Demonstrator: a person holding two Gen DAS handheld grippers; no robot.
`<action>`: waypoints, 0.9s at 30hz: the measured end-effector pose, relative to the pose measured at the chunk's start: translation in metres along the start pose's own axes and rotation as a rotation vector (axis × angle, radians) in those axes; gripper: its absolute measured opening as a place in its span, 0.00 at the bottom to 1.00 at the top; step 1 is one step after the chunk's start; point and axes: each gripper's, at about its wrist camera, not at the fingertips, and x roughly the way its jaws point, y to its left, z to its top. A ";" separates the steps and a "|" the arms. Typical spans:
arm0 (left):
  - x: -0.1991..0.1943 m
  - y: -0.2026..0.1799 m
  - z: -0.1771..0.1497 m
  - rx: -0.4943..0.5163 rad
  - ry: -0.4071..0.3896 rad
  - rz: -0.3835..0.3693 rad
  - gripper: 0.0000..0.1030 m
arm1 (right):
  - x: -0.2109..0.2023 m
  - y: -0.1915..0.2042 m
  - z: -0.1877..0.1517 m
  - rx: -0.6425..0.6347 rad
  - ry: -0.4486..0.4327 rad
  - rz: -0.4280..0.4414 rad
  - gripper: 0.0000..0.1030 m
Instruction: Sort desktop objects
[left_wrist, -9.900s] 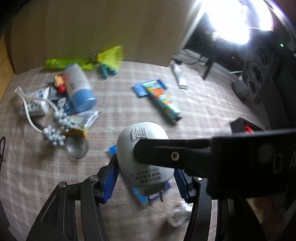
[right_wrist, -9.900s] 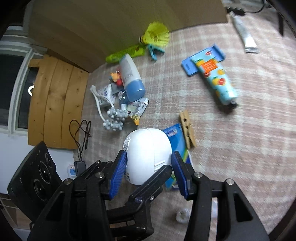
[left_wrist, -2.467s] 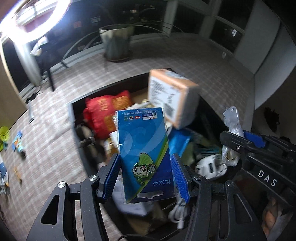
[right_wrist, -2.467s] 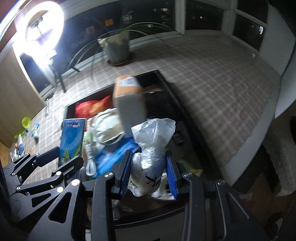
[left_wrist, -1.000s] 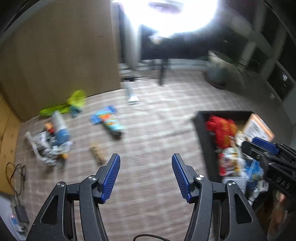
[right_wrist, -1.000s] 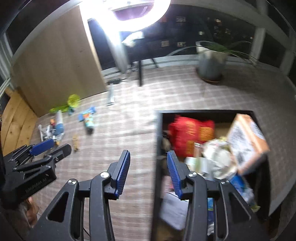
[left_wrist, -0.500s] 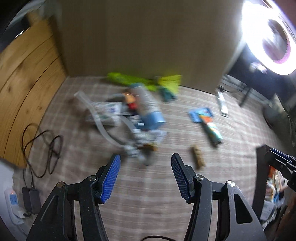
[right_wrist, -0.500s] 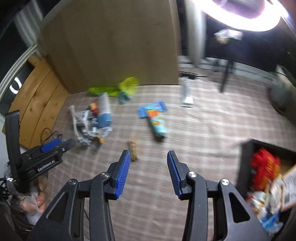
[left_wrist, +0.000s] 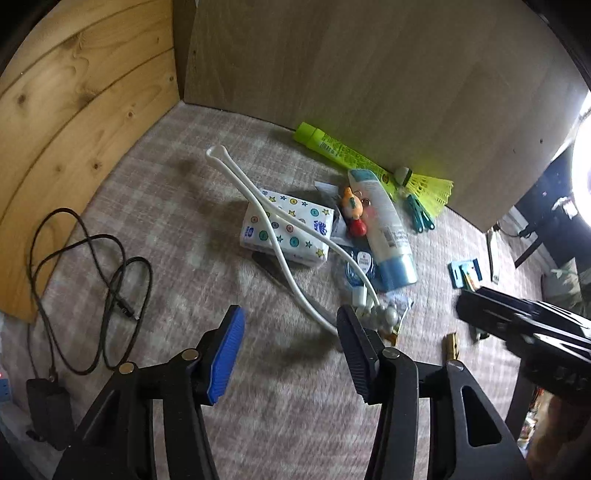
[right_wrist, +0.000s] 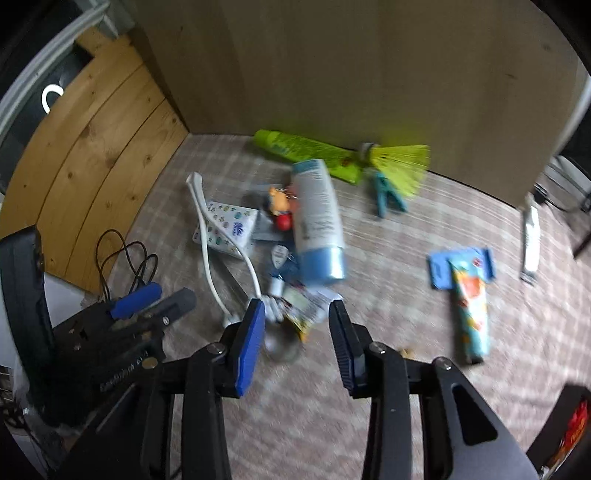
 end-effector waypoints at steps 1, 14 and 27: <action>0.003 0.001 0.002 -0.006 0.003 -0.003 0.47 | 0.008 0.002 0.005 -0.002 0.014 0.007 0.34; 0.034 0.006 0.011 -0.062 0.047 -0.042 0.36 | 0.072 0.008 0.030 0.040 0.164 0.142 0.31; 0.045 0.000 -0.001 -0.062 0.066 -0.090 0.13 | 0.090 0.005 0.012 0.110 0.221 0.252 0.08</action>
